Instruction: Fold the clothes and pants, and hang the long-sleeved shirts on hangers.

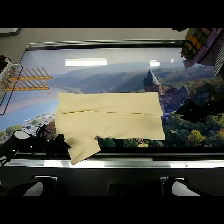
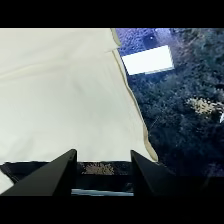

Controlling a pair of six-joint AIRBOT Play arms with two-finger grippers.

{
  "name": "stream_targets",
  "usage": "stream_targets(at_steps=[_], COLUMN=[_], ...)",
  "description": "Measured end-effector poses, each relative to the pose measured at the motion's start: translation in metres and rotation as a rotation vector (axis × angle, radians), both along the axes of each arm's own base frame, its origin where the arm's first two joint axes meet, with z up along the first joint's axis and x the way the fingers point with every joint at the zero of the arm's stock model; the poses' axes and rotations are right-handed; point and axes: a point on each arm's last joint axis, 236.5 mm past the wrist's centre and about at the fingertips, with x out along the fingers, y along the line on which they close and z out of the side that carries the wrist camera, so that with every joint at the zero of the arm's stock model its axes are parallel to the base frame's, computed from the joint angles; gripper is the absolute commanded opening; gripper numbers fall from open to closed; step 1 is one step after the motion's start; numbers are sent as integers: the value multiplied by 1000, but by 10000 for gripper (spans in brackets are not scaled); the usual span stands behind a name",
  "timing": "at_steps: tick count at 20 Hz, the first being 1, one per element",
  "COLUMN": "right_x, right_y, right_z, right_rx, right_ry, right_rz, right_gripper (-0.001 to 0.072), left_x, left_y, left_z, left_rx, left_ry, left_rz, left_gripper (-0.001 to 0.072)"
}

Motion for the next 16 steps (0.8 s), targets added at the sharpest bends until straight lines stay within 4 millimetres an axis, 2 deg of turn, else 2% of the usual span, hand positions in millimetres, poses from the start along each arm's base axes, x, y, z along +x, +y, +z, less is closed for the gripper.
stream_targets(at_steps=[3,6,7,9,16], right_x=[-1,-3,-6,-16,-54], right_y=[2,-14,-20,-21,7], right_z=[2,0,-4,-20,-97], right_rx=[20,28,36,66,161], right_ry=[1,7,21,70,213], right_rz=[-4,-53,-67,-74,-56], right_gripper=[315,340,419,426,428], left_x=[-1,-1,-1,-2,-5], left_y=[-3,-4,-4,-3,-2], left_z=[0,0,0,-1,-2], left_rx=[-3,-4,-4,1,8], left_ry=[7,8,8,8,11], left_rz=[-1,-2,-3,-10,-26], left_gripper=[19,19,19,19,19])
